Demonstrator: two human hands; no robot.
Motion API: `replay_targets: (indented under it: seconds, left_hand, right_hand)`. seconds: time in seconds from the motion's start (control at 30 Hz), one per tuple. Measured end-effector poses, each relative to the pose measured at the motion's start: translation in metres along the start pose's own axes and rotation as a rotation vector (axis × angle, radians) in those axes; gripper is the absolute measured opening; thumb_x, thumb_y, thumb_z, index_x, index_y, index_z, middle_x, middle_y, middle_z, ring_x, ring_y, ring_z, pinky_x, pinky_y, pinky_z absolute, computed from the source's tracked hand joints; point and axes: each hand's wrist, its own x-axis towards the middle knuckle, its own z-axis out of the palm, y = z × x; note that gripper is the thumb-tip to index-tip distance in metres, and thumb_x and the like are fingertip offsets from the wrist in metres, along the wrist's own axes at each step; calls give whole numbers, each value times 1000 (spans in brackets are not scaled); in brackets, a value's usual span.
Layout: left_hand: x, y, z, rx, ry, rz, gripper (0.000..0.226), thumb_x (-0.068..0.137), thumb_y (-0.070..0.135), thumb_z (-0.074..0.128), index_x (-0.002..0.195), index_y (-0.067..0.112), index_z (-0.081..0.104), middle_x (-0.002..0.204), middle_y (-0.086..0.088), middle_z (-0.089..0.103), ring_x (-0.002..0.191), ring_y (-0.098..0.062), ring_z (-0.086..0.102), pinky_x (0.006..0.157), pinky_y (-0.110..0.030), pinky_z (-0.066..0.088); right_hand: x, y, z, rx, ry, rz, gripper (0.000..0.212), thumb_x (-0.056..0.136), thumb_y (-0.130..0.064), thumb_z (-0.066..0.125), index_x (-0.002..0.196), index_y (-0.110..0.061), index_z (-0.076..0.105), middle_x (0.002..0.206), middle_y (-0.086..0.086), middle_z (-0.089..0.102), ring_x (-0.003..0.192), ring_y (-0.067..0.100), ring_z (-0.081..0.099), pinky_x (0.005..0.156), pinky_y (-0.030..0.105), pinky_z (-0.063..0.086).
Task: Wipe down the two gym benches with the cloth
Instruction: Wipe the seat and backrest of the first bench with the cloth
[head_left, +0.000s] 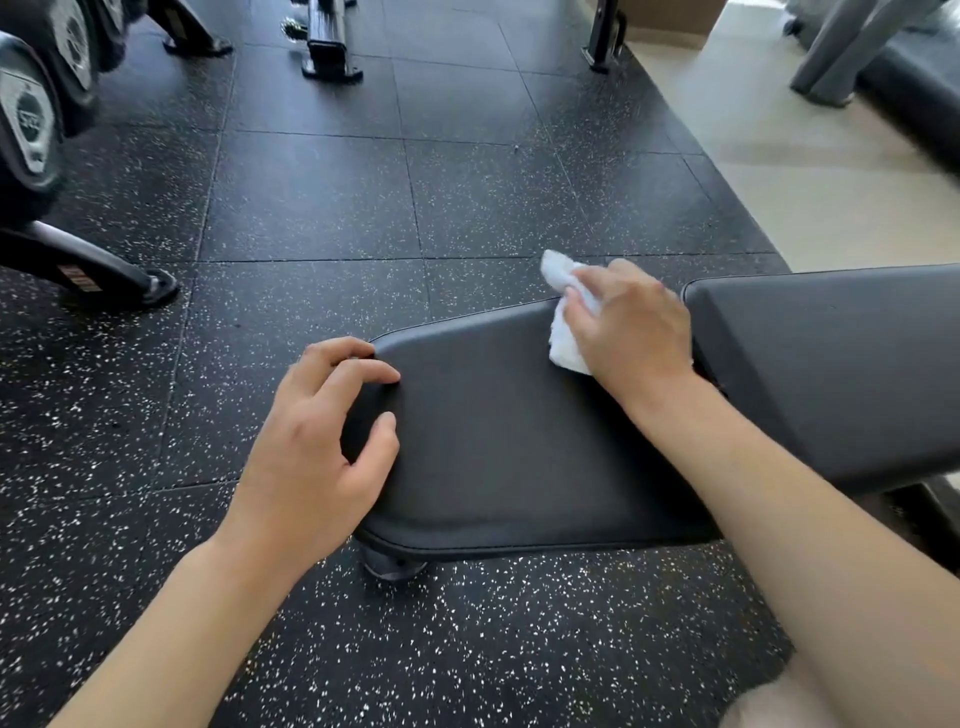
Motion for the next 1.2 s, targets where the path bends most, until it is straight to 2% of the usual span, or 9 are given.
replay_targets:
  seconds: [0.23, 0.3, 0.47, 0.63, 0.73, 0.83, 1.03, 1.13, 1.2]
  left_hand:
    - [10, 4, 10, -20, 17, -27, 26, 89, 24, 61, 115, 19, 64, 134, 8, 53, 128, -17, 52, 110, -13, 30]
    - [12, 6, 11, -5, 8, -21, 29, 90, 25, 60, 118, 20, 65, 136, 8, 53, 128, -17, 52, 111, -17, 32]
    - [17, 9, 13, 31, 13, -60, 34, 95, 20, 67, 128, 25, 64, 140, 15, 53, 132, -16, 51, 108, -34, 40]
    - [23, 10, 18, 75, 19, -106, 42, 95, 22, 67, 136, 29, 60, 143, 17, 54, 133, -15, 52, 106, -43, 47]
    - [34, 13, 22, 155, 4, -165, 45, 97, 33, 60, 142, 31, 55, 142, 16, 56, 131, -15, 53, 100, -46, 48]
    - [41, 20, 25, 262, -33, -239, 50, 99, 44, 50, 147, 30, 50, 143, 12, 57, 129, -19, 54, 96, -49, 50]
    - [45, 40, 16, 335, -134, -378, 60, 98, 52, 39, 151, 25, 47, 142, 4, 57, 125, -26, 55, 92, -53, 53]
    - [51, 46, 12, 331, -196, -425, 61, 96, 52, 39, 150, 26, 47, 140, 4, 57, 122, -27, 56, 88, -51, 53]
    - [53, 49, 9, 315, -209, -446, 59, 96, 50, 42, 150, 27, 47, 141, 5, 57, 122, -26, 56, 87, -49, 53]
  right_hand:
    - [-78, -77, -4, 156, -56, -474, 21, 95, -34, 55, 97, -23, 72, 81, 1, 59, 73, 24, 62, 59, 37, 48]
    - [-55, -54, -2, 121, -24, -410, 22, 98, -39, 55, 105, -27, 72, 86, -1, 60, 81, 23, 65, 64, 37, 48]
    - [13, 27, 4, 47, -9, 11, 29, 100, -42, 52, 115, -25, 71, 97, 4, 60, 97, 33, 62, 76, 38, 41]
    - [-10, -17, 7, 52, -52, -180, 24, 101, -38, 49, 109, -25, 68, 98, 2, 59, 92, 26, 63, 78, 38, 47]
    - [-38, -54, 7, 128, -47, -376, 20, 99, -35, 52, 97, -23, 69, 86, 1, 58, 80, 24, 62, 66, 37, 47]
    - [-38, -50, 5, 175, -48, -430, 21, 98, -39, 55, 99, -25, 71, 80, -2, 56, 74, 22, 61, 60, 35, 46]
    - [24, 29, -2, 98, -78, 90, 25, 99, -34, 56, 111, -20, 72, 89, 7, 57, 81, 33, 62, 65, 39, 44]
    - [19, 5, -5, 64, -108, 114, 20, 97, -31, 57, 102, -18, 71, 88, 8, 59, 78, 32, 62, 62, 40, 44]
    - [5, -29, -10, 119, -173, -12, 22, 97, -31, 52, 99, -18, 69, 84, 7, 58, 72, 28, 59, 61, 40, 45]
